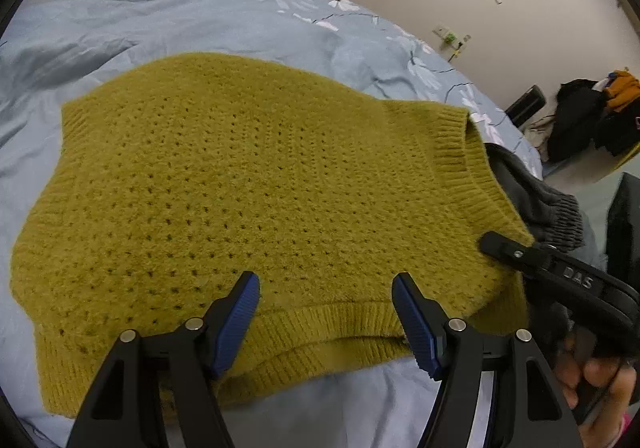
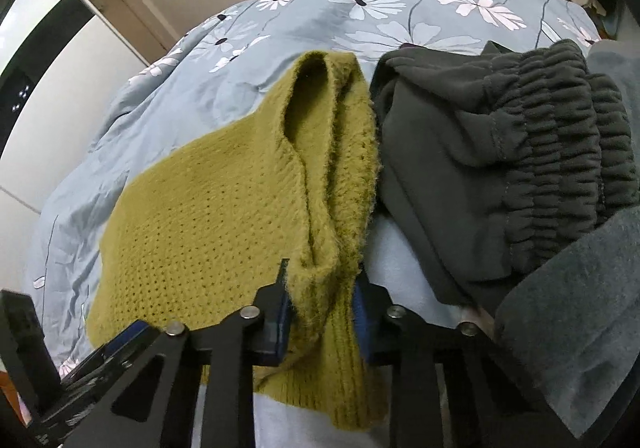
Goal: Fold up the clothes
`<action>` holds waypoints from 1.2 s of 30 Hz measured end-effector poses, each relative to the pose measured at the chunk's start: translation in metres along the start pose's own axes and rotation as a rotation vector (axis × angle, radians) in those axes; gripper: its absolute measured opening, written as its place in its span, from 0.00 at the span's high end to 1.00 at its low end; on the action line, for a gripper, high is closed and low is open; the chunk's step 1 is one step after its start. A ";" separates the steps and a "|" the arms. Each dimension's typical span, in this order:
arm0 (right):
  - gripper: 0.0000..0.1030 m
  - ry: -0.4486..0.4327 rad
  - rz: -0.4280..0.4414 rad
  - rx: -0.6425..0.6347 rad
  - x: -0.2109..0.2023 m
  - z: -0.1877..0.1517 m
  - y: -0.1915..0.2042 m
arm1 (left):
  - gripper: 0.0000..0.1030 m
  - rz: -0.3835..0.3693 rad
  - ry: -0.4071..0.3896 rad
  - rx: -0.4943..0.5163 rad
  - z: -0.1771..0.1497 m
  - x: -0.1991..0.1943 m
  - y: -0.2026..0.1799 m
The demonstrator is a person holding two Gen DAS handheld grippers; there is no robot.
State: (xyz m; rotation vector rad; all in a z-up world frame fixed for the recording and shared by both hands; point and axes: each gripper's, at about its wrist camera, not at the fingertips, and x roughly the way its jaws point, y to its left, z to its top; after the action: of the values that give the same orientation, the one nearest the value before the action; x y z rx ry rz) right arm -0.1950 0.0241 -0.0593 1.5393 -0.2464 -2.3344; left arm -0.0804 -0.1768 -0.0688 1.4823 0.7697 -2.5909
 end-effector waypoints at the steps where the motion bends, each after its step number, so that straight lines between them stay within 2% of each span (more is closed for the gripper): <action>1: 0.77 -0.003 0.001 -0.008 0.000 0.000 0.001 | 0.30 0.003 0.003 0.001 0.001 0.002 -0.001; 4: 0.78 -0.012 0.009 -0.031 -0.005 -0.003 0.002 | 0.30 0.024 0.020 0.032 0.000 0.011 -0.007; 9: 0.79 -0.019 0.014 -0.065 -0.013 -0.005 0.007 | 0.32 0.001 0.045 0.052 -0.007 0.017 -0.009; 12: 0.79 -0.024 0.014 -0.092 -0.016 -0.003 0.017 | 0.32 -0.054 -0.025 0.016 -0.003 -0.012 0.006; 16: 0.79 -0.042 0.006 -0.170 -0.021 0.005 0.045 | 0.32 -0.032 -0.155 -0.062 0.004 -0.063 0.046; 18: 0.79 -0.050 0.009 -0.234 -0.023 0.010 0.069 | 0.32 -0.030 -0.198 -0.105 0.004 -0.083 0.069; 22: 0.80 -0.080 0.023 -0.439 -0.026 0.012 0.138 | 0.32 -0.027 -0.267 -0.207 0.009 -0.113 0.114; 27: 0.80 -0.096 0.130 -0.724 -0.029 -0.019 0.223 | 0.32 -0.045 -0.323 -0.347 0.003 -0.128 0.160; 30: 0.80 -0.052 0.188 -0.874 -0.020 -0.052 0.255 | 0.32 -0.063 -0.348 -0.414 -0.008 -0.142 0.188; 36: 0.80 0.068 0.222 -1.006 0.012 -0.100 0.270 | 0.32 -0.131 -0.329 -0.502 -0.016 -0.133 0.211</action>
State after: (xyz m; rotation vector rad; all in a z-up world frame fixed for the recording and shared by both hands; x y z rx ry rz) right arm -0.0593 -0.2272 -0.0230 0.9883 0.6468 -1.7441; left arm 0.0640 -0.3791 -0.0484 0.8664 1.3687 -2.3748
